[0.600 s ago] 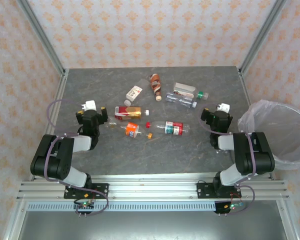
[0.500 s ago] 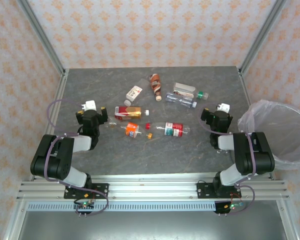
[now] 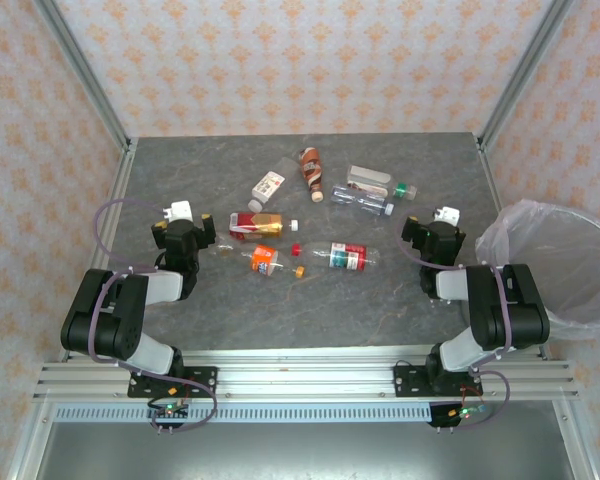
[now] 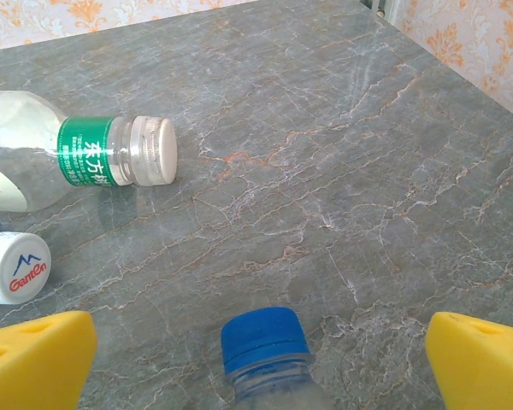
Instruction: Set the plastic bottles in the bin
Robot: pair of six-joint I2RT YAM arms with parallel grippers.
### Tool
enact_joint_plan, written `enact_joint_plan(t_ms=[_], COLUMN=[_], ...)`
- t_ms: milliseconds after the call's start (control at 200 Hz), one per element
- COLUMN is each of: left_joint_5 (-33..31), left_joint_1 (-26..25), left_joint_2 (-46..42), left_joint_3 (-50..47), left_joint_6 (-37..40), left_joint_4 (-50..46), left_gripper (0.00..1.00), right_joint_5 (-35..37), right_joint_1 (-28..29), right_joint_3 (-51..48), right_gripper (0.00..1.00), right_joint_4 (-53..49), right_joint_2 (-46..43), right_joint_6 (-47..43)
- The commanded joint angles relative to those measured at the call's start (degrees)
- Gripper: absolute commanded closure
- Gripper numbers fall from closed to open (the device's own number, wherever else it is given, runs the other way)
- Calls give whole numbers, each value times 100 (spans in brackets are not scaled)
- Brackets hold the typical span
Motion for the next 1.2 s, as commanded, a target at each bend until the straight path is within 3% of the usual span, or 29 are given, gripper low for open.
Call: enact_joint_plan(t_ms=[0,360,430,540,616,716,881,951,1066,1196], left_joint_5=[-10,-1,32,-24,-42,-531,-1360,-1314,-1195,-774], left_joint_1=[0,0,5,-1,-10,-23,-25,-36,-118,-215], left_joint_2=[-4,-20,-136,-471,-588,-741,-1120,-1227,-1343,-1579], left_joint_3=[25,8,137,674,697,754,1011,1126,1546,1785], left_joint_6=[48,64,81,49,47,-114,-897,-1357,-2219,-2878], left_joint_4=[-6,19,-279,-1538,-1585,-1784,-2392,-2648,-3631,-4500], left_gripper=[0,0,0,0,0,0,0,0,0,0], right_joint_5=[128,-166,-382,-777,-984,-1249,-1262,-997,81,33], right_joint_1=[17,26,23,24,26,41,105,122,123,123], right_joint_3=[42,18,25,109,184,217,435,562,1061,1670], right_gripper=[1,1,1,1,1,1,1,1,1,1], right_joint_4=[159,162,40,-399,-742,-1112,-1930,-2310,-3642,-5020], right_joint_2=[-28,-73,-209,-524,-750,-1067,-1542,-1682,-1779,-1545], right_joint_6=[59,-47,-143,-303,-360,-379,-311,-160,675,818])
